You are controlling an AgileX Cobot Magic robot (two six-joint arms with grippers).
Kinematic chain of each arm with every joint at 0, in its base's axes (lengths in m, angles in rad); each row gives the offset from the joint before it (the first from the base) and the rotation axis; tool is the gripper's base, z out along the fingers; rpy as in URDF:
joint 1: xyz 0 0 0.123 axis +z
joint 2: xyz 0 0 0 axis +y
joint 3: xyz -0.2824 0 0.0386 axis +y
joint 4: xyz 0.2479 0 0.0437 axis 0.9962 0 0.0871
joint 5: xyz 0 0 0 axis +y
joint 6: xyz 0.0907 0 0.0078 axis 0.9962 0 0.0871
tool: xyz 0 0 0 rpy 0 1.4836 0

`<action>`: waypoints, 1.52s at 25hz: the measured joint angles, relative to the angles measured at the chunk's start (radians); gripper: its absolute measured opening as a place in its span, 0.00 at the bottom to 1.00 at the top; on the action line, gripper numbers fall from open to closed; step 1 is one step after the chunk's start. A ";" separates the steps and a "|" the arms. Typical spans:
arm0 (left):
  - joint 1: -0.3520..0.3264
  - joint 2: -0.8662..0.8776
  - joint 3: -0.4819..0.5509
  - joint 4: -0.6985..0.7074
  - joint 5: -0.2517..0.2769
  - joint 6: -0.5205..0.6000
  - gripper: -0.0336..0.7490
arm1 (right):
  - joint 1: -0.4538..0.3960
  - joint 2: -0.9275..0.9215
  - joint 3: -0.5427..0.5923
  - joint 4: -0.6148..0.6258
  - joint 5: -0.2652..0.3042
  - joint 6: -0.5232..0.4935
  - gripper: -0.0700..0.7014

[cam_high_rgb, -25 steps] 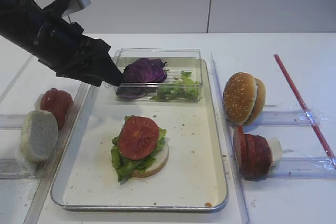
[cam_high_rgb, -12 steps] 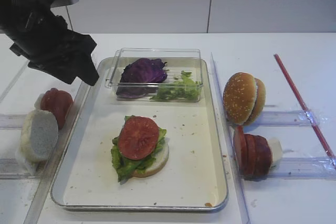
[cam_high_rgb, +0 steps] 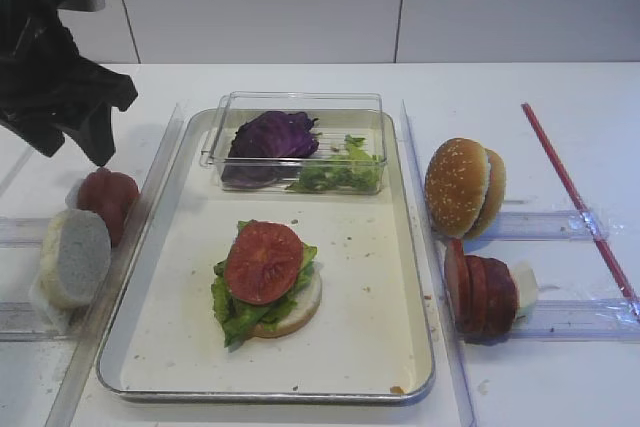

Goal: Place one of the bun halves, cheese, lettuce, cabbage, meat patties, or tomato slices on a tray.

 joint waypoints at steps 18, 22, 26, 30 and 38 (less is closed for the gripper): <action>0.000 -0.178 0.000 0.068 0.042 -0.040 0.56 | 0.000 0.000 0.000 0.000 0.000 0.000 0.68; 0.000 -0.270 0.000 0.068 0.046 -0.033 0.56 | 0.000 0.000 0.000 0.000 0.000 0.000 0.68; 0.000 -0.365 0.000 0.068 0.056 -0.020 0.56 | 0.000 0.000 0.000 0.000 0.000 0.000 0.68; 0.000 -0.451 0.000 0.068 0.061 -0.006 0.56 | 0.000 0.000 0.000 0.000 0.000 0.000 0.68; 0.000 -0.602 0.000 0.068 0.069 -0.002 0.56 | 0.000 0.000 0.000 0.000 0.000 0.000 0.68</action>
